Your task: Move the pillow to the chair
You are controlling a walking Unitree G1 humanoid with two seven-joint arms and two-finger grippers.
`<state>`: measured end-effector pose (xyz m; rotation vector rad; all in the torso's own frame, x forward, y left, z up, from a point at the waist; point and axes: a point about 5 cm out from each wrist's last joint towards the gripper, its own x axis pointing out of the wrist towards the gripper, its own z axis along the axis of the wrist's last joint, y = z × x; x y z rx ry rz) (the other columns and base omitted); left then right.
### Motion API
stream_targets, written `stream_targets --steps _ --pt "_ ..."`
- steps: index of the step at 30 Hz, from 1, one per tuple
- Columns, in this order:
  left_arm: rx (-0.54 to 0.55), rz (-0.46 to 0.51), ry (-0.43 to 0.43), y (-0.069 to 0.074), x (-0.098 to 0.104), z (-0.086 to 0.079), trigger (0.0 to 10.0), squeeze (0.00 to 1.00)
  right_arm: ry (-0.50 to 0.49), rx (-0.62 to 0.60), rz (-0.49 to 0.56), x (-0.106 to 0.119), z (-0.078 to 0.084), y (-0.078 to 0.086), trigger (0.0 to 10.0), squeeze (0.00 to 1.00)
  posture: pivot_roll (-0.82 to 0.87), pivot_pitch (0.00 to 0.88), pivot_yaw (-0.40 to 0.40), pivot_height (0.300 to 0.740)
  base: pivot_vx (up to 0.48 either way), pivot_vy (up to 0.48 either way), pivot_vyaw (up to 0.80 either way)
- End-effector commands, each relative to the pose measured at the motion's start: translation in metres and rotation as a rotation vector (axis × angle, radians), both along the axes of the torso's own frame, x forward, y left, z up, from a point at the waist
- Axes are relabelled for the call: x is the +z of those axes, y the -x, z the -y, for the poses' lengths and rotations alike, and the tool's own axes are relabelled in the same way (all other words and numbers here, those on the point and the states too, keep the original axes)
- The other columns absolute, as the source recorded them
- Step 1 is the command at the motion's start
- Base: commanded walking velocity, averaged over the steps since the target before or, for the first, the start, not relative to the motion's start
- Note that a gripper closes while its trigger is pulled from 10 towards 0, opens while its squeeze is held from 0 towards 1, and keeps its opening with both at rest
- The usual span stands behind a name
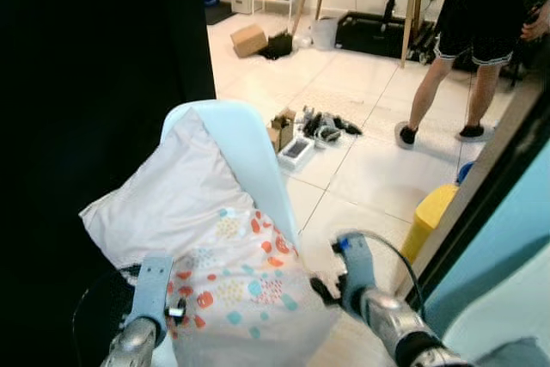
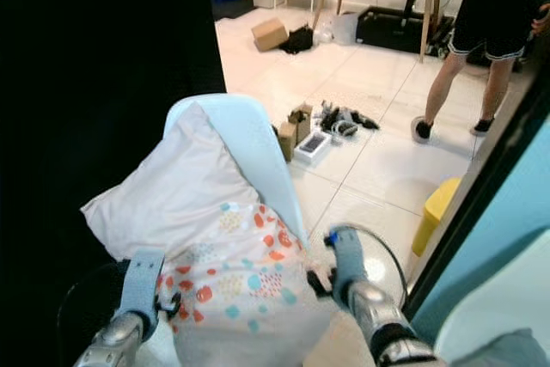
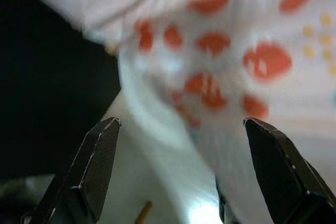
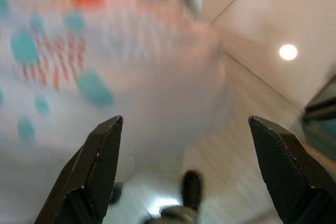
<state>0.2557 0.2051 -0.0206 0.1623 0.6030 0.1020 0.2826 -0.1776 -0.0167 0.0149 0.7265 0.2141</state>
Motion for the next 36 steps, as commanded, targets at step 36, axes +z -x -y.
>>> stream_targets --steps 36 --pt "0.09 -0.383 0.048 0.091 -0.068 -0.002 10.0 0.0 0.105 -0.193 -0.234 -0.048 0.036 0.069 10.0 0.0 -0.07 0.0 -0.01 0.74 -0.464 0.0 -0.32"
